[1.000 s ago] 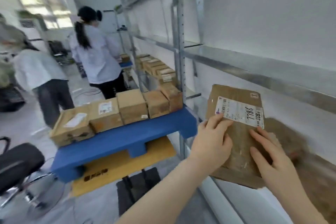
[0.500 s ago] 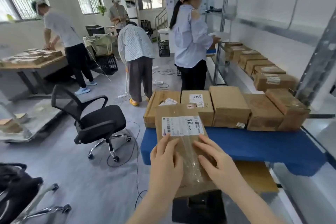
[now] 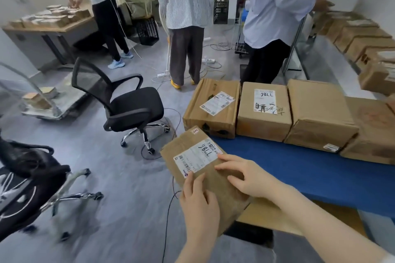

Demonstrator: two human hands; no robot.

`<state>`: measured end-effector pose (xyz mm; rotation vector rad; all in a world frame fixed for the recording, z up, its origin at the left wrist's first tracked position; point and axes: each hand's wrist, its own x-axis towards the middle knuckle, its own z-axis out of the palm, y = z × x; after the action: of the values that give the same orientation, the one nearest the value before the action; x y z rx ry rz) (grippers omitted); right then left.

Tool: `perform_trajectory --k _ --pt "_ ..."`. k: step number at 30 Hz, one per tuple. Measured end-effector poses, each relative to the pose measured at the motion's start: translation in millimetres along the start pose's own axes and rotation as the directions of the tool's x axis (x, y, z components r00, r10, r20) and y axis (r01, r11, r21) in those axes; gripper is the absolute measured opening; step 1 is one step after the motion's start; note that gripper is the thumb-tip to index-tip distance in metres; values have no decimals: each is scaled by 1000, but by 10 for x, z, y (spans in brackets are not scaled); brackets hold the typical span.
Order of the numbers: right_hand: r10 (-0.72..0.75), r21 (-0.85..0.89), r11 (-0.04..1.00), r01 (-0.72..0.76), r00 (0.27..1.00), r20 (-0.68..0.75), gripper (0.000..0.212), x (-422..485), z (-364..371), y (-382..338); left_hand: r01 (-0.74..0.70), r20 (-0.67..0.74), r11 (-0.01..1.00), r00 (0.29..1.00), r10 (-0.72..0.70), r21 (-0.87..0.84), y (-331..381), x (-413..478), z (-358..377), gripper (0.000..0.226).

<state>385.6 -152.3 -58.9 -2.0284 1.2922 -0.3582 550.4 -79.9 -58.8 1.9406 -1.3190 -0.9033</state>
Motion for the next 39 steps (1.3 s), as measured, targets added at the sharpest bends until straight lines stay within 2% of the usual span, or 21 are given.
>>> perform_trajectory --k 6,9,11,12,14,15,17,19,20,23,27,37,39 --pt "-30 -198 979 42 998 60 45 272 -377 209 39 2 993 999 -39 -109 264 115 339 44" --pt "36 -400 915 -48 999 -39 43 324 -338 197 32 37 982 999 -26 -185 361 174 402 44" --pt "88 -463 875 -142 987 -136 46 256 -188 160 8 44 977 999 1 -211 367 241 372 45" --pt "110 -470 866 -172 982 -156 50 217 -111 136 -7 25 987 1000 11 -159 342 302 333 47" --pt "130 -462 864 -200 975 -178 56 168 -19 112 -71 -21 987 997 75 143 252 505 199 51" --pt "128 -455 867 -204 973 -192 58 165 -15 111 -121 -12 948 991 131 296 201 647 103 53" --pt "115 -456 868 -198 972 -204 60 174 -58 129 -250 95 826 967 235 505 116 972 -93 58" --pt "121 -452 871 -192 976 -183 69 164 -74 150 -364 225 670 931 288 647 45 1249 -248 66" --pt "124 -451 873 -187 978 -166 78 153 -68 162 -392 280 631 920 275 669 20 1358 -298 72" --pt "106 -492 857 -150 987 -117 95 135 -66 215 -395 370 699 908 198 596 -37 1499 -349 78" --pt "94 -497 853 -159 984 -153 88 141 -178 314 -406 351 744 904 243 530 -28 1418 -301 76" --pt "132 -540 813 -217 972 -193 82 171 -103 323 -407 346 747 905 248 527 6 1367 -266 70" --pt "145 -574 785 -233 970 -196 81 163 -86 321 -422 372 722 896 242 549 -9 1389 -271 68"
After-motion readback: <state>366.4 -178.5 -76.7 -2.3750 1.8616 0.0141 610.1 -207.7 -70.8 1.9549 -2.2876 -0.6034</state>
